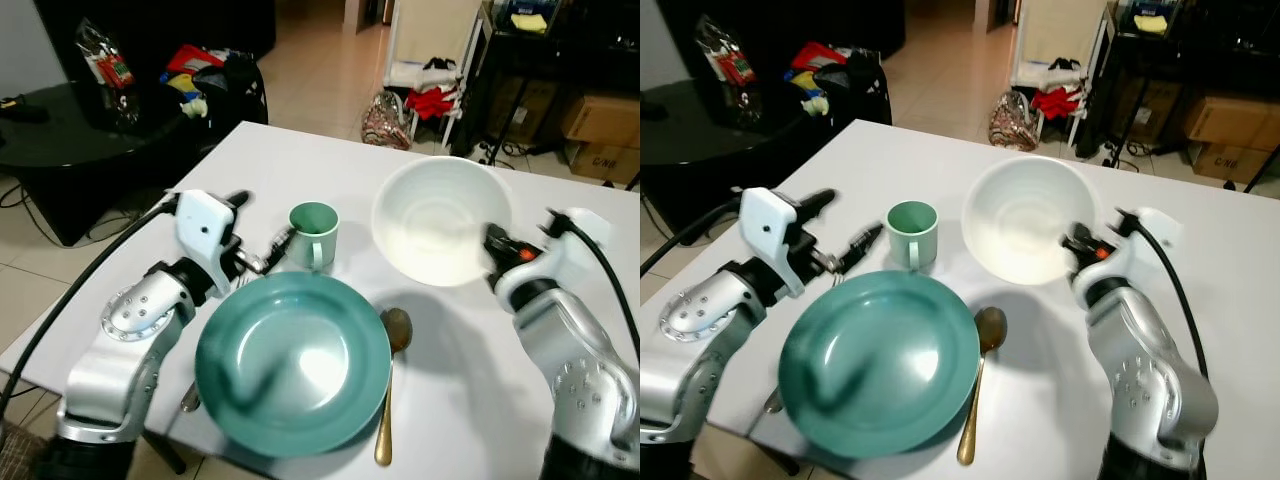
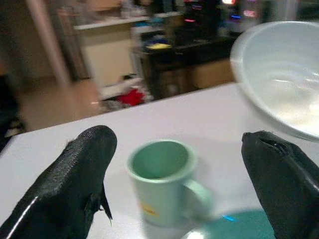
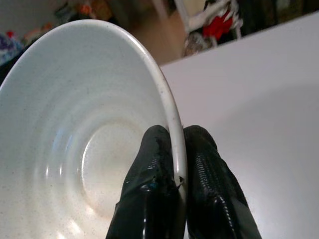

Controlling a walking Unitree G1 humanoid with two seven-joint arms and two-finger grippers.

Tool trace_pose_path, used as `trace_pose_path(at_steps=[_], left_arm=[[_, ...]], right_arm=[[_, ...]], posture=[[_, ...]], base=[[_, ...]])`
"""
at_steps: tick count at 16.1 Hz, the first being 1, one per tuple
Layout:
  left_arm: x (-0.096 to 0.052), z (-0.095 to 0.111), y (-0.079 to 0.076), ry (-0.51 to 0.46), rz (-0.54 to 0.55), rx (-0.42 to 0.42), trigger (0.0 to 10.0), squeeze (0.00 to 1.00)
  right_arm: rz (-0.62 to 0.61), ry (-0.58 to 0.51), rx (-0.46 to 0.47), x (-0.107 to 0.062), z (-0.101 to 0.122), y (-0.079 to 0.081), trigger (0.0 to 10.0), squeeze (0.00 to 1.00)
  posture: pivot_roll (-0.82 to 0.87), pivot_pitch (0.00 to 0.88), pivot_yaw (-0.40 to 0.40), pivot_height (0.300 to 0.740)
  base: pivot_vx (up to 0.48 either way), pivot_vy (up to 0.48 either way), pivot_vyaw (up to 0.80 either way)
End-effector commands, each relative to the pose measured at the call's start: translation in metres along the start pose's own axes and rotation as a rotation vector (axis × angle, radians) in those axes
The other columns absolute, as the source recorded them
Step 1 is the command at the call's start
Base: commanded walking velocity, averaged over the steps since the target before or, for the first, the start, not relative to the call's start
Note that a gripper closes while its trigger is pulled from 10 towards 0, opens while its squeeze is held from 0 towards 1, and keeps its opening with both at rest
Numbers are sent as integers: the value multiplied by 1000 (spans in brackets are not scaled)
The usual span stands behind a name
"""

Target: Setting the table

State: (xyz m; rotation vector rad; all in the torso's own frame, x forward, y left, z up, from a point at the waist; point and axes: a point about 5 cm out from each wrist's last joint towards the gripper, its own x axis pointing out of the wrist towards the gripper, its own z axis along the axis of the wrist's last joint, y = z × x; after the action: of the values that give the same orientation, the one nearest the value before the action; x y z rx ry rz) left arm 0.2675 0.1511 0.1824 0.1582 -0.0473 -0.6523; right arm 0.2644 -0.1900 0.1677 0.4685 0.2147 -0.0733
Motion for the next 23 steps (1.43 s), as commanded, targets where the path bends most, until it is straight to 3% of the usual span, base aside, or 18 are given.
trace_pose_path(at_steps=[1,5,18,19,20,23], left_arm=[[2,1,-5,19,-99,4,10000,0],[-8,0,-22,75,-371,-50,10000,0],[-16,-3,-24,158,-459,-121,10000,0],[-17,-3,-24,160,-459,-120,10000,0],[-17,-3,-23,161,-459,-119,10000,0],[-16,-3,-23,163,-458,-115,10000,0]], right_arm=[[-31,49,24,4,-1,-7,10000,0],[-74,204,97,25,-8,-15,10000,0],[-43,409,232,47,-28,-8,10000,0],[-34,420,246,46,-29,-7,10000,933],[-24,429,259,46,-29,-7,10000,1000],[-7,444,260,45,-29,-5,10000,1000]], posture=[[16,0,0,740],[15,0,8,740],[27,0,3,740],[27,0,3,740],[27,0,3,740],[26,0,2,740]], base=[[0,0,0],[0,0,0],[0,0,0],[0,0,0],[0,0,0],[0,0,0]])
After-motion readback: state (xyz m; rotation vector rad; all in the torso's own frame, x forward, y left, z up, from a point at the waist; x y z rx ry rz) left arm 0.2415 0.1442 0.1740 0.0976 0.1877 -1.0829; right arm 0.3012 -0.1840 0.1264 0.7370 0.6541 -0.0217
